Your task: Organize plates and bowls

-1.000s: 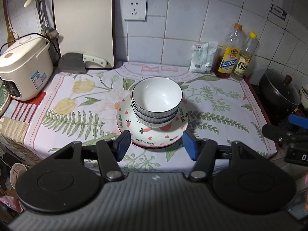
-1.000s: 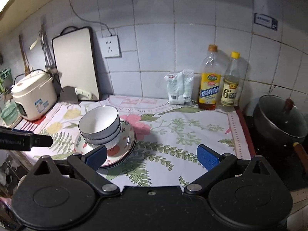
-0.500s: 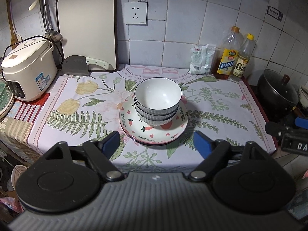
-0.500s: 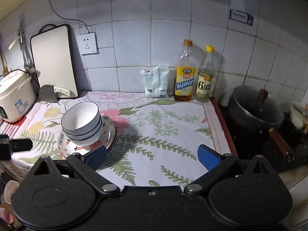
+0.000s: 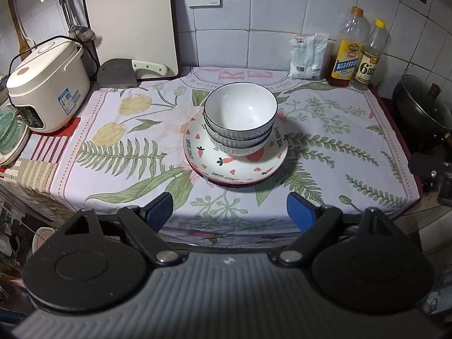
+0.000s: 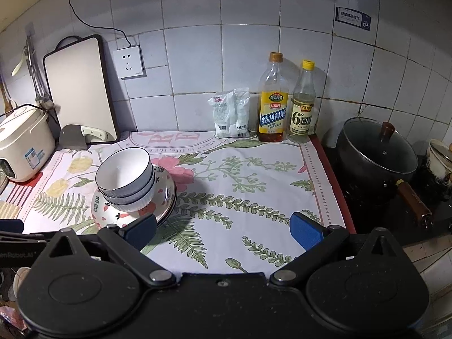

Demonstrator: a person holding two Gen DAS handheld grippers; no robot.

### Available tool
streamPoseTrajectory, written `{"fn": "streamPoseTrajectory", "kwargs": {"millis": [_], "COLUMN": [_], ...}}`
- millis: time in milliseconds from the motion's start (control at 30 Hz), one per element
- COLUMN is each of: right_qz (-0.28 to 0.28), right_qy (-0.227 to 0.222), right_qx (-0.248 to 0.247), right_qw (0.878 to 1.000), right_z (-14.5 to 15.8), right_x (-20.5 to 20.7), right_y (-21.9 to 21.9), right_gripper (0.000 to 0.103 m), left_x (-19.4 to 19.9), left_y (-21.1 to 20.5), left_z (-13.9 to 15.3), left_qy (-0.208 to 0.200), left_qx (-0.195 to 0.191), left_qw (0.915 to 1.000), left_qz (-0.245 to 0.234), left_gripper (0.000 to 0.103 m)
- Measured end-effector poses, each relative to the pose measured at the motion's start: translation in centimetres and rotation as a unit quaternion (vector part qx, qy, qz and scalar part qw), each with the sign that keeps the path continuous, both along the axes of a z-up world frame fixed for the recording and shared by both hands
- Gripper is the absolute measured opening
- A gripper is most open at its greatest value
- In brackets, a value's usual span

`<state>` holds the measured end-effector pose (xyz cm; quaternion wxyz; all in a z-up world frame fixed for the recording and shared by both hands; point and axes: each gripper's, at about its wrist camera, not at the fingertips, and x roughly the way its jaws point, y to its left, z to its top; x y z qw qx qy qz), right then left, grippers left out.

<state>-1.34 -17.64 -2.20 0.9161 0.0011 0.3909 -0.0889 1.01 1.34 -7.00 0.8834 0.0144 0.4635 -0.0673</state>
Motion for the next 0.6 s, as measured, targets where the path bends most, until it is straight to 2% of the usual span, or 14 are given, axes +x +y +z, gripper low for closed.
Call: {"fn": "streamPoseTrajectory", "kwargs": {"millis": [433,600], "right_qz": [-0.001,0.002], "right_qy": [-0.004,-0.003], "right_qx": [-0.017,-0.016], "right_qw": [1.000,1.000], "right_z": [-0.51,-0.64], "right_x": [-0.26,-0.36], "right_y": [-0.08,-0.05], "right_gripper": [0.102,0.102], "left_x": [-0.39,-0.37], "left_y": [0.25,0.17], "left_z": [0.21,0.16], "left_qy": [-0.006,-0.006], "left_qx": [-0.018,-0.013], "left_qw": [0.9998,0.9999], "left_qz": [0.001,0.007], "left_gripper": [0.088,0.088]}}
